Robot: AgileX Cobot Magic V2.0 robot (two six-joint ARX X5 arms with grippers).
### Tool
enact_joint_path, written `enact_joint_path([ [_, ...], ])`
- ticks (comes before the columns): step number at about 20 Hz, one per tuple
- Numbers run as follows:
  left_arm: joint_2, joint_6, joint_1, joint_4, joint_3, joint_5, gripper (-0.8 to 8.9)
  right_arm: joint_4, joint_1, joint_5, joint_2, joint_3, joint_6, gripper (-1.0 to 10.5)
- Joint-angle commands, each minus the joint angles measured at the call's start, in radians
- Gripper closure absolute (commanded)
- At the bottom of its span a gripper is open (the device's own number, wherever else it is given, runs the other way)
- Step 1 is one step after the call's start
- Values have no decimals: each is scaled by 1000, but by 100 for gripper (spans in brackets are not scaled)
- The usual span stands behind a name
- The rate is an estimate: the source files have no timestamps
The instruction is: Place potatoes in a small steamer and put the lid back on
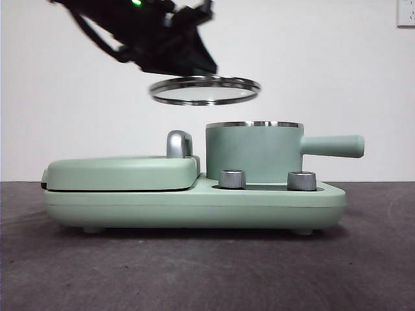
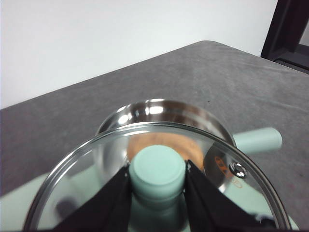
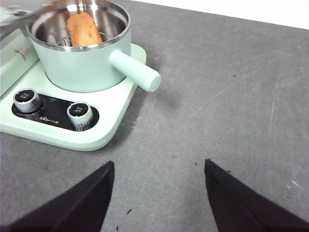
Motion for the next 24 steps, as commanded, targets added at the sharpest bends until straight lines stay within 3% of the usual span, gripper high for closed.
enact_joint_path([
  [1,87,39,-20,36,123,5,804,6,4,2,1,7,13,661],
  [9,348,97,-41,36,386,1,804,6,4,2,1,7,13,661],
  [24,414,93,-61,32,389,-2,804,5,4,6,1,7,13,661],
])
